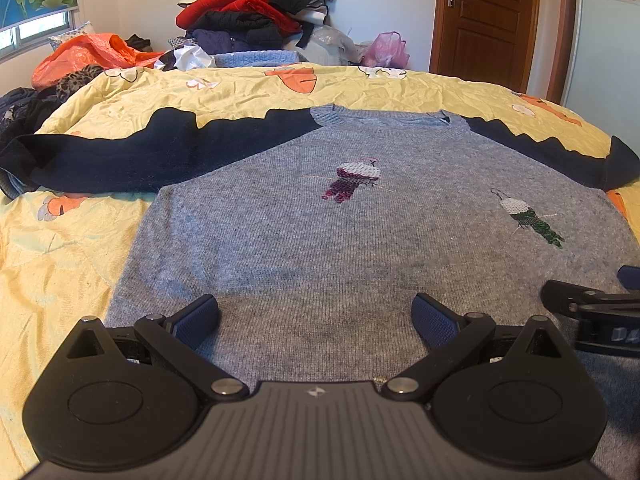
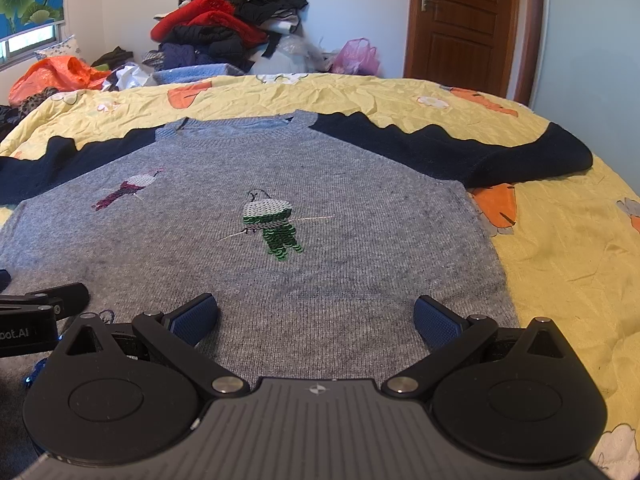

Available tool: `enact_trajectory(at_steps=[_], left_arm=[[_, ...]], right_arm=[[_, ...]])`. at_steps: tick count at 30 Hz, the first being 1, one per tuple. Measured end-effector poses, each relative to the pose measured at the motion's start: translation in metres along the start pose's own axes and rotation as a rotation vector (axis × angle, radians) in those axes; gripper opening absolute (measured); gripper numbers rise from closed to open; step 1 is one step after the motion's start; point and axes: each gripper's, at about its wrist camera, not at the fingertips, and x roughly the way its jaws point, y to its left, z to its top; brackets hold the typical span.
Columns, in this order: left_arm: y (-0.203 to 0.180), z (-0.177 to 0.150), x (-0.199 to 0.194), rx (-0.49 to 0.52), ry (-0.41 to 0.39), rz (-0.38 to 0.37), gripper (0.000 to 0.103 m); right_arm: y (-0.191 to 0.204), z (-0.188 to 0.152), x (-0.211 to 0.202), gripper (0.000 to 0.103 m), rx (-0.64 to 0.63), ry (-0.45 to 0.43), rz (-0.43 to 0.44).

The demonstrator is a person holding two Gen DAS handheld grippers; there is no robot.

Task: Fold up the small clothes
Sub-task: 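Grasp the navy sleeve cuff nearest the right gripper with the right gripper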

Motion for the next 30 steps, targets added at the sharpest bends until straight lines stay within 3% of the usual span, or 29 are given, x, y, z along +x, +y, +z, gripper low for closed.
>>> enact_trajectory(at_steps=[3,5,10,17,19,25,30], left_arm=[[0.000,0.000,0.000,-0.001,0.000,0.000,0.103],[0.000,0.000,0.000,-0.001,0.000,0.001,0.103],[0.000,0.000,0.000,-0.001,0.000,-0.001,0.103],[0.000,0.000,0.000,-0.001,0.000,0.000,0.103],[0.000,0.000,0.000,-0.001,0.000,0.000,0.103],[0.000,0.000,0.000,0.000,0.000,0.000,0.103],[0.000,0.000,0.000,0.000,0.000,-0.001,0.103]], right_arm=[[-0.014,0.017,-0.003,0.103,0.006,0.038,0.059],[-0.035,0.036,-0.009,0.103,0.001,-0.013,0.091],[-0.116,0.085,0.012,0.103,-0.001,-0.125,-0.079],[-0.287,0.126,0.062,0.102,0.508,-0.164,-0.124],[-0.314,0.135,0.074,0.094,0.577,-0.157,-0.116],[-0.336,0.167,0.126,0.079,0.474,-0.086,-0.200],[-0.341,0.179,0.166,0.069,0.477,0.016,-0.220]])
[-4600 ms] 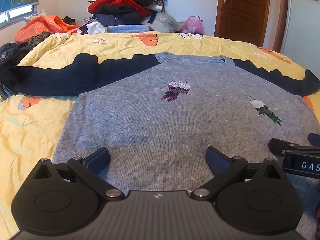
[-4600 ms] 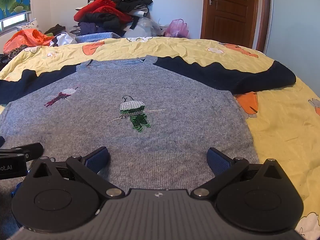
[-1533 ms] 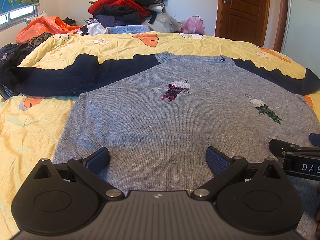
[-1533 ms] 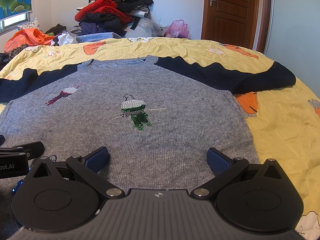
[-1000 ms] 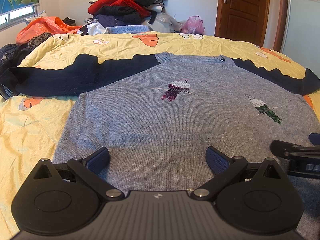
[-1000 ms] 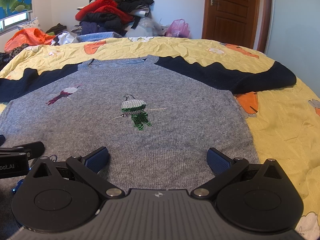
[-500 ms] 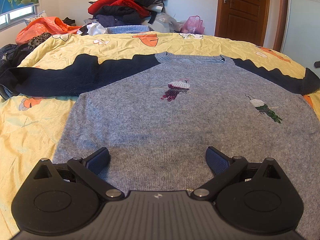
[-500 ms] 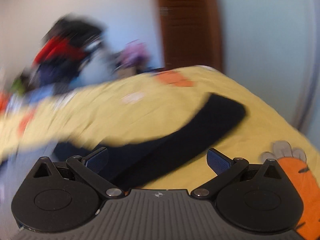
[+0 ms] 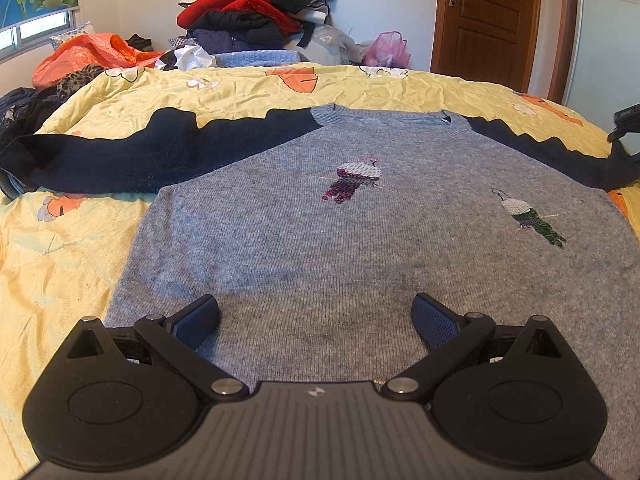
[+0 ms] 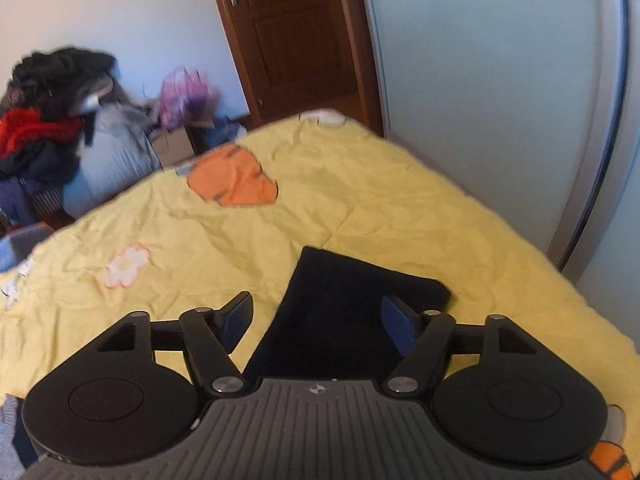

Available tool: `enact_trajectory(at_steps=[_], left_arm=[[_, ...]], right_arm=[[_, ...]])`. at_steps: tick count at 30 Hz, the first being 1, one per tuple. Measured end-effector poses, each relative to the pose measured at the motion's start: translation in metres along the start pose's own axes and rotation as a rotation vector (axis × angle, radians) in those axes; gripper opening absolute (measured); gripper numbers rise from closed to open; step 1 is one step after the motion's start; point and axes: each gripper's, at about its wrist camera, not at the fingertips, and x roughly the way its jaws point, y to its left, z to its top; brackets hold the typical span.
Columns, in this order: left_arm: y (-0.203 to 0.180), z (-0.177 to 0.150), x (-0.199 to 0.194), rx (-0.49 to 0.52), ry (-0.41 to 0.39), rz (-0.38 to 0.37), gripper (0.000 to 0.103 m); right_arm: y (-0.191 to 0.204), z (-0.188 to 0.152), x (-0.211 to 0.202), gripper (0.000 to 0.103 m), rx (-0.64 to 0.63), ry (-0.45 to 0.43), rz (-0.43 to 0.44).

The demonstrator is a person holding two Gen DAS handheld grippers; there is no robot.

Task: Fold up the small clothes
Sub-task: 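Grasp the navy sleeve cuff nearest the right gripper with the right gripper, then lay the navy sleeve across the sweater body toward the left tool and release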

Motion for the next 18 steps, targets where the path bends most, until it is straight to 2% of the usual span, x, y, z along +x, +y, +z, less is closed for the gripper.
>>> enact_trajectory(at_steps=[3,6,7,8,10,14,18], left_arm=[[0.000,0.000,0.000,0.000,0.000,0.000,0.103],[0.000,0.000,0.000,-0.001,0.000,0.000,0.103],[0.000,0.000,0.000,-0.001,0.000,0.000,0.103],[0.000,0.000,0.000,-0.001,0.000,0.000,0.103],[0.000,0.000,0.000,-0.001,0.000,0.000,0.103],[0.000,0.000,0.000,-0.002,0.000,0.000,0.103],[0.000,0.000,0.000,0.000,0.000,0.000,0.103]], right_arm=[[0.012,-0.004,0.018,0.054,-0.057,0.054,-0.061],[0.020,-0.014,0.016,0.029,-0.145,0.004,-0.134],[0.018,-0.016,0.012,0.017,-0.139,-0.013,-0.126],[0.014,-0.016,0.007,0.013,-0.109,-0.032,-0.110],[0.009,-0.019,-0.014,0.013,-0.063,-0.117,-0.061],[0.030,-0.032,-0.079,0.013,-0.115,-0.285,0.074],[0.082,-0.061,-0.140,0.012,-0.232,-0.333,0.272]])
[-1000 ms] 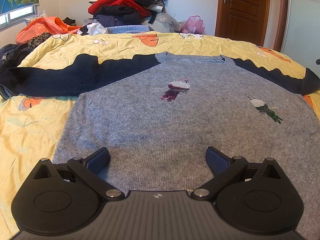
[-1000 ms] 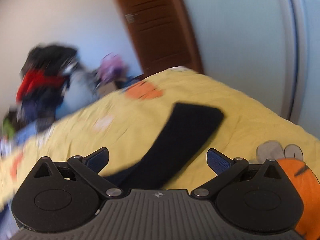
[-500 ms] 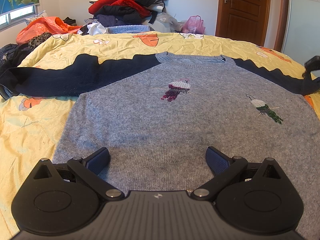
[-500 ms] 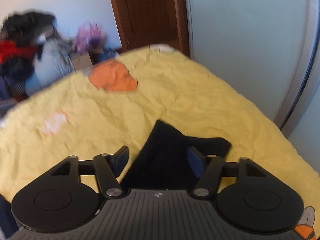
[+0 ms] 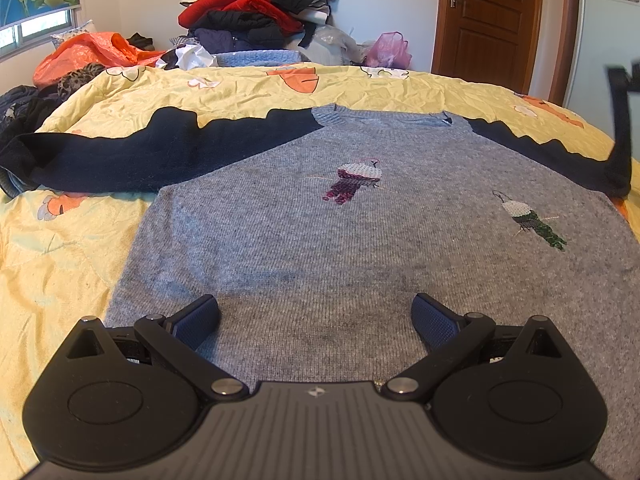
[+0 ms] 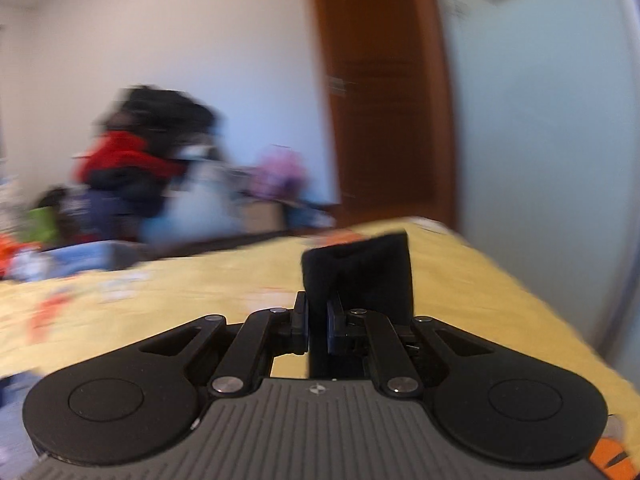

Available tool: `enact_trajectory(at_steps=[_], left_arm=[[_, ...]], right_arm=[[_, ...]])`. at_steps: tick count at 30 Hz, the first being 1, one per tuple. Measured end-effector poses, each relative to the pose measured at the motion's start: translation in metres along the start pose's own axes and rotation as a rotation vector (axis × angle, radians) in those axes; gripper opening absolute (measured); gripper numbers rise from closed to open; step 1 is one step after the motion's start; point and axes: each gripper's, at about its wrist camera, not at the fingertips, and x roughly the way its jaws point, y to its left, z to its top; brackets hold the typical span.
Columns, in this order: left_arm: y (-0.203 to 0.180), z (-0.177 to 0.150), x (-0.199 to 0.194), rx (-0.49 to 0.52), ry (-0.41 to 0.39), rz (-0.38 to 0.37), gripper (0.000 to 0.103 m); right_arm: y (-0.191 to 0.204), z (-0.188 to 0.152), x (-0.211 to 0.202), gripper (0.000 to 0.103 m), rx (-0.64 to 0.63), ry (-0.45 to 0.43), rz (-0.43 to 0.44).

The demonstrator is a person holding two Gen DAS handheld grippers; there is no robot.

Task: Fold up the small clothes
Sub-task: 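Lay the navy sleeve across the sweater body toward the left tool and release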

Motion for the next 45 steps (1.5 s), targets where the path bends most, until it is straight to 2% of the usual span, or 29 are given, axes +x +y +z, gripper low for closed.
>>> enact_trajectory(at_steps=[3,6,8,11,12,13,14,16,18,21,24,27,29,31,32,34,36,38,40,41,42,45], left_arm=[[0.000,0.000,0.000,0.000,0.000,0.000,0.103],[0.000,0.000,0.000,0.000,0.000,0.000,0.103],[0.000,0.000,0.000,0.000,0.000,-0.001,0.103],[0.001,0.000,0.000,0.001,0.000,-0.003,0.103],[0.001,0.000,0.000,0.001,0.000,-0.003,0.103],[0.001,0.000,0.000,0.001,0.000,-0.003,0.103],[0.001,0.000,0.000,0.001,0.000,-0.003,0.103],[0.001,0.000,0.001,0.000,0.000,-0.003,0.103],[0.001,0.000,0.000,-0.001,-0.001,-0.004,0.103],[0.001,0.001,0.000,0.004,-0.005,-0.027,0.103],[0.001,0.018,-0.001,-0.028,-0.008,-0.157,0.103],[-0.004,0.055,0.005,-0.116,0.005,-0.317,0.103],[-0.006,0.078,0.020,-0.186,0.023,-0.419,0.103],[-0.006,0.092,0.046,-0.295,0.054,-0.517,0.103],[-0.009,0.098,0.058,-0.336,0.081,-0.542,0.103],[-0.017,0.107,0.080,-0.378,0.137,-0.540,0.103],[-0.026,0.111,0.097,-0.379,0.183,-0.561,0.092],[-0.038,0.112,0.111,-0.357,0.228,-0.527,0.048],[-0.050,0.116,0.116,-0.293,0.218,-0.479,0.038],[-0.054,0.118,0.118,-0.265,0.219,-0.465,0.019],[-0.059,0.120,0.120,-0.234,0.227,-0.438,0.012],[-0.068,0.125,0.114,-0.135,0.196,-0.388,0.009]], right_arm=[[0.062,-0.015,-0.021,0.012,-0.044,0.025,0.181],[0.125,-0.043,-0.028,0.012,-0.075,0.096,0.350],[0.166,-0.064,-0.030,0.012,-0.093,0.151,0.431],[0.217,-0.094,-0.032,0.012,-0.112,0.237,0.505],[0.228,-0.103,-0.031,0.015,-0.124,0.280,0.516],[0.238,-0.111,-0.034,0.030,-0.138,0.318,0.513],[0.242,-0.118,-0.040,0.047,-0.140,0.336,0.502],[0.231,-0.126,-0.060,0.058,-0.105,0.307,0.505],[0.205,-0.128,-0.079,0.060,-0.061,0.289,0.507],[0.166,-0.131,-0.093,0.061,-0.054,0.274,0.427],[0.137,-0.141,-0.094,0.066,-0.055,0.291,0.356],[0.122,-0.153,-0.088,0.071,-0.053,0.291,0.351],[0.123,-0.154,-0.085,0.095,-0.043,0.293,0.361],[0.131,-0.155,-0.083,0.098,-0.075,0.303,0.353],[0.135,-0.156,-0.081,0.099,-0.095,0.308,0.346],[0.139,-0.156,-0.081,0.100,-0.112,0.312,0.347],[0.137,-0.155,-0.080,0.101,-0.098,0.310,0.357],[0.131,-0.155,-0.080,0.101,-0.067,0.307,0.373],[0.128,-0.154,-0.079,0.101,-0.044,0.304,0.381],[0.128,-0.154,-0.079,0.101,-0.038,0.304,0.384],[0.127,-0.154,-0.079,0.101,-0.036,0.303,0.386],[0.128,-0.154,-0.079,0.102,-0.037,0.304,0.387]])
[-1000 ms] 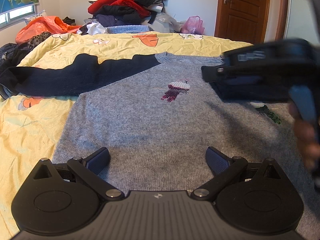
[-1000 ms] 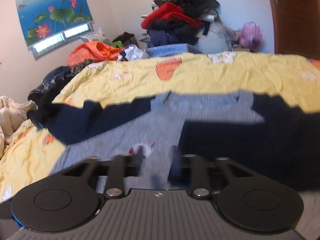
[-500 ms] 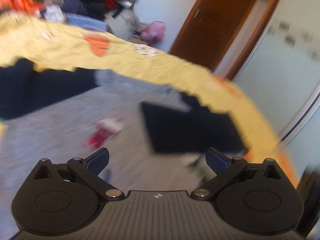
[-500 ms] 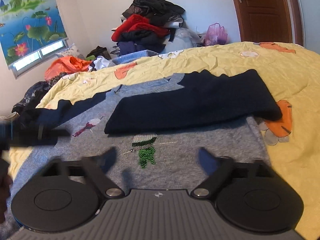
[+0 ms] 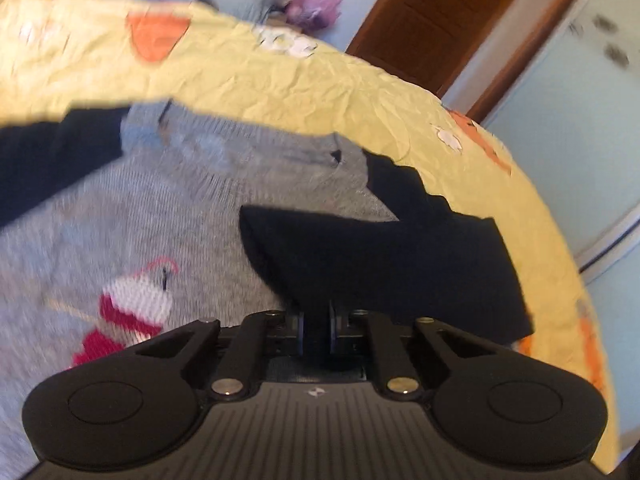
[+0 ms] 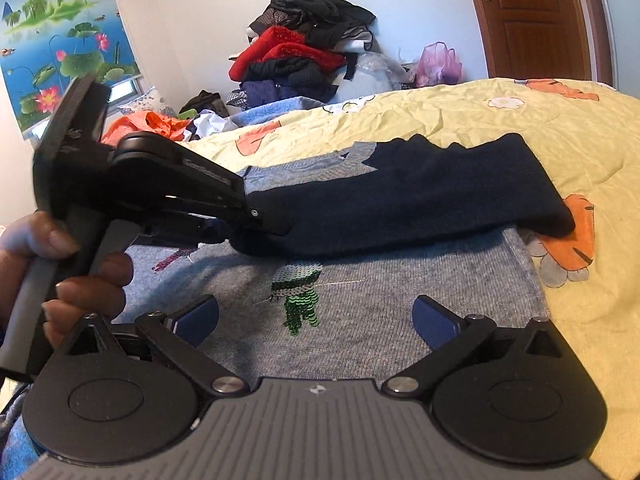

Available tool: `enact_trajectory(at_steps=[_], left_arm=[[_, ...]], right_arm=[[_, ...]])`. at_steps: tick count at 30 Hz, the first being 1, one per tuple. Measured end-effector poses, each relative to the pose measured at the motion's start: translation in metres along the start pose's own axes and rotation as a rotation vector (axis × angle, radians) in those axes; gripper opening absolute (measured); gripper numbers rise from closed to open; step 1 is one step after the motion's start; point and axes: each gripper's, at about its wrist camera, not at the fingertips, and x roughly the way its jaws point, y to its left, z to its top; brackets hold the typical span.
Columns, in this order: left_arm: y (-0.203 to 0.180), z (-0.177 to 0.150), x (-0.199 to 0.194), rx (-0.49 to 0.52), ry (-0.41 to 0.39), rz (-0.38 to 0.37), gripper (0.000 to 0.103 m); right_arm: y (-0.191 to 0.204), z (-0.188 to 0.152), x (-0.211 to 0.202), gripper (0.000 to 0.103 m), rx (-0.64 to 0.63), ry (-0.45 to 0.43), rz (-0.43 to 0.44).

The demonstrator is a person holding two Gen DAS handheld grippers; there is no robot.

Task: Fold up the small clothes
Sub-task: 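Lay the navy sleeve across the sweater body toward the left tool and release, then grasp the other navy sleeve cuff with the left gripper and lift it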

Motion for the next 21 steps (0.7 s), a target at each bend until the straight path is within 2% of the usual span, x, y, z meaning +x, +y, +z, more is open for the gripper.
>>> enact_trajectory(at_steps=[3,8,11,14,16,18,21], left_arm=[[-0.019,-0.001,-0.019,0.140,-0.090,0.058,0.009],[-0.012,-0.005,-0.058,0.216,-0.205,0.109,0.009],[0.015,-0.011,-0.066,0.195,-0.208,0.179,0.009],[0.049,-0.018,-0.064,0.123,-0.165,0.215,0.009],[0.063,-0.025,-0.058,0.114,-0.146,0.237,0.009],[0.071,-0.033,-0.048,0.111,-0.135,0.244,0.009],[0.079,-0.040,-0.047,0.103,-0.179,0.232,0.009]], right_arm=[[-0.001,0.000,0.000,0.102,0.007,-0.003,0.005],[0.000,0.000,0.001,0.102,0.005,-0.003,0.003],[0.001,0.000,0.000,0.102,0.005,-0.003,0.003],[0.001,-0.001,0.000,0.102,0.005,-0.003,0.002],[0.002,-0.001,0.000,0.103,0.000,-0.001,-0.001],[0.003,-0.001,0.001,0.103,-0.008,0.002,-0.007],[0.004,0.000,0.000,0.101,-0.015,-0.001,-0.016]])
